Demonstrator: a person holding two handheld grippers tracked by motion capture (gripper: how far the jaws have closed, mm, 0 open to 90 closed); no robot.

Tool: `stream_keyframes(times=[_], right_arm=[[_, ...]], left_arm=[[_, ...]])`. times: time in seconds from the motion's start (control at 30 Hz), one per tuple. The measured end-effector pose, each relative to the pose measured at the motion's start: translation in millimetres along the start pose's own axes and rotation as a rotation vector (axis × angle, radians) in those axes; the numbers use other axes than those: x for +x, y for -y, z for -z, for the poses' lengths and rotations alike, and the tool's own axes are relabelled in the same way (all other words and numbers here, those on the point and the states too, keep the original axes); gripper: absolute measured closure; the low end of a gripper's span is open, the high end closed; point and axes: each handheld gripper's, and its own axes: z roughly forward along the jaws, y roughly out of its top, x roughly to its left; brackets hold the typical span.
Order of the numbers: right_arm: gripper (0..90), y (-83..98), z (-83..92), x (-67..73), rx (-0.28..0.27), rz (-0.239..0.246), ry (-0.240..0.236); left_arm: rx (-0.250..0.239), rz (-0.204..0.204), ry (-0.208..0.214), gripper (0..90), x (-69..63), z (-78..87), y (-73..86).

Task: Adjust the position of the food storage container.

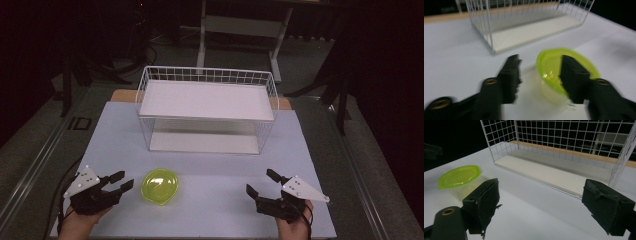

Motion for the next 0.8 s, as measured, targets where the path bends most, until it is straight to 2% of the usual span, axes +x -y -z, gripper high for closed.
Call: stream_keyframes(times=[0.1,0.17,0.2,0.23,0.27,0.33,0.43,0.47,0.57,0.63,0.8], right_arm=[[14.4,0.3,-0.7,-0.2,0.000,0.006,0.006],[14.4,0.3,-0.6,0.0,0.000,0.007,0.008],[14.4,0.2,-0.5,0.2,0.000,0.007,0.005],[14.4,0.2,-0.3,0.4,0.001,0.009,0.006],[14.4,0.3,-0.4,0.4,0.002,0.010,0.007],[14.5,0.6,-0.9,-0.1,0.000,0.011,0.001],[14.4,1.1,-1.9,0.0,0.008,0.006,-0.001],[14.5,1.1,-2.0,0.1,0.010,0.007,-0.001],[14.4,0.9,-1.6,0.7,0.008,0.007,-0.002],[14.4,0.9,-1.4,0.3,0.006,0.008,-0.003],[14.5,1.4,-2.2,-0.3,0.012,0.004,-0.008]], left_arm=[[0.047,0.028,-0.017,63.8,4.1,-6.0,6.4],[0.061,0.049,-0.009,71.6,5.4,-8.3,11.1],[0.080,0.047,-0.005,74.0,4.4,-9.7,13.4],[0.095,0.036,0.002,80.1,2.8,-10.8,14.9],[0.111,0.024,0.001,80.7,1.2,-11.8,15.9],[0.148,0.007,0.022,88.4,-2.9,-14.9,18.6],[0.210,0.004,0.029,89.8,-9.4,-23.6,24.5],[0.226,0.014,0.031,89.8,-10.9,-26.8,26.3],[0.248,0.017,0.060,89.9,-14.9,-34.3,29.7],[0.262,-0.012,0.075,89.8,-17.5,-39.1,30.6],[0.271,-0.003,0.098,89.7,-23.1,-52.4,28.3]])
